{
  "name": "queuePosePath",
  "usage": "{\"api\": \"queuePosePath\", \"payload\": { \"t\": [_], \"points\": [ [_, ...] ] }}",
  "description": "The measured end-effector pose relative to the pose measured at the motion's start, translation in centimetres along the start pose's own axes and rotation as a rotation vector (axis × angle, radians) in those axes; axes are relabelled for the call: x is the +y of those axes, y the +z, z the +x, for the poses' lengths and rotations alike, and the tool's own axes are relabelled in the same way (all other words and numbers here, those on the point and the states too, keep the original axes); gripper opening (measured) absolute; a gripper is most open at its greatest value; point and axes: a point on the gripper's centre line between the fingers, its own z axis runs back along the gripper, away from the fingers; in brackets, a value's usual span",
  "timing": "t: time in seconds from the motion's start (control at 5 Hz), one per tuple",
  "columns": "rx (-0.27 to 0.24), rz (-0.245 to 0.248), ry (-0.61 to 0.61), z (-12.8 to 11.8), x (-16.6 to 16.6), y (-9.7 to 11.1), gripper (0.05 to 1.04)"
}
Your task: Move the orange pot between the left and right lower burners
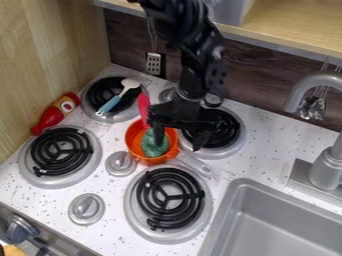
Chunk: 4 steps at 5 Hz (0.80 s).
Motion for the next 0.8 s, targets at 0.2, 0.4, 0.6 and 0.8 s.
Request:
{"api": "queuePosePath", "payload": {
  "t": [0.2, 0.4, 0.6, 0.8],
  "points": [
    [-0.027, -0.003, 0.142, 0.2, -0.9, -1.3, 0.999],
    [-0.037, 0.015, 0.243, 0.1, -1.8, -2.8, 0.999],
    [0.022, 0.043, 0.443, 0.1, -3.1, -3.7, 0.999],
    [0.064, 0.026, 0.555, -0.2, -3.8, -3.8, 0.999]
  ]
}}
